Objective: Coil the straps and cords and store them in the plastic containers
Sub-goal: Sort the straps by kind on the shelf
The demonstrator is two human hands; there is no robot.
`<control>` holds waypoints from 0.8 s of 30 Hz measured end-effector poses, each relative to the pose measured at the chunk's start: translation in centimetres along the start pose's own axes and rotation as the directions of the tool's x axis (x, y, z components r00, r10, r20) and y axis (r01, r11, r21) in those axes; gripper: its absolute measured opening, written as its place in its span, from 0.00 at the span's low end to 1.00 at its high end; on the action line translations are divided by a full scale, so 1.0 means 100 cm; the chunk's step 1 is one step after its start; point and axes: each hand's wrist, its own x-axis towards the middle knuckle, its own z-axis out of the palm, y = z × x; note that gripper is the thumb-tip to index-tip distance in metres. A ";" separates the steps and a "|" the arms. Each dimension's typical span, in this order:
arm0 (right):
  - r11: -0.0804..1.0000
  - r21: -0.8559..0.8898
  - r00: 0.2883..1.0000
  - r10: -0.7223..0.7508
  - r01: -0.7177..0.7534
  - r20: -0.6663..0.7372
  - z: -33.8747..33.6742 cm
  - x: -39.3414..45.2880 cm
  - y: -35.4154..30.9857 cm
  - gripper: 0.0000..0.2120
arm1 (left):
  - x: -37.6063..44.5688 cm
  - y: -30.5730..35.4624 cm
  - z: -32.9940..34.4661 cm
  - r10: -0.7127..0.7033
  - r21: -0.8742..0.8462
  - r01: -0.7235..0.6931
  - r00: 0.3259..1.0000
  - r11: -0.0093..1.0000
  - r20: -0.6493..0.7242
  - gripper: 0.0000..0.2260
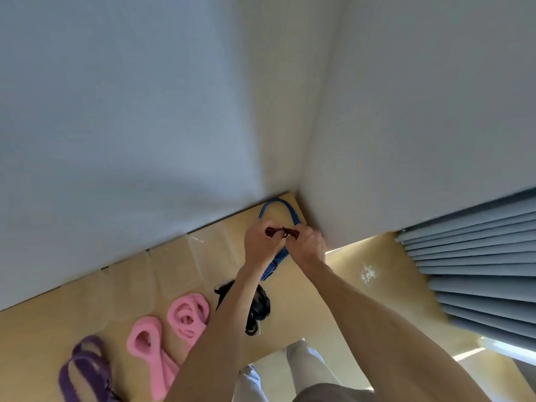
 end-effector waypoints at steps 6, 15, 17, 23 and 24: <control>0.994 0.079 0.996 0.065 -0.070 0.064 -0.064 -0.006 -0.059 0.05 | -0.002 0.046 -0.041 -0.245 -0.598 0.266 0.962 0.756 0.119 0.16; 0.839 0.522 0.979 0.058 -0.154 0.195 -0.152 -0.059 -0.150 0.06 | -0.079 0.065 -0.061 0.033 -0.171 0.046 0.903 0.984 0.429 0.13; 0.755 0.645 0.993 0.069 -0.118 0.100 -0.162 -0.074 -0.158 0.05 | -0.086 0.072 -0.068 0.110 -0.171 -0.047 0.917 0.984 0.383 0.13; 0.580 0.813 0.998 0.045 -0.057 0.039 -0.161 -0.131 -0.163 0.06 | -0.102 0.086 -0.089 0.194 -0.149 -0.163 0.956 0.975 0.219 0.09; 0.570 0.821 0.999 0.052 -0.043 0.016 -0.157 -0.139 -0.164 0.06 | -0.105 0.086 -0.091 0.208 -0.138 -0.184 0.960 0.973 0.188 0.11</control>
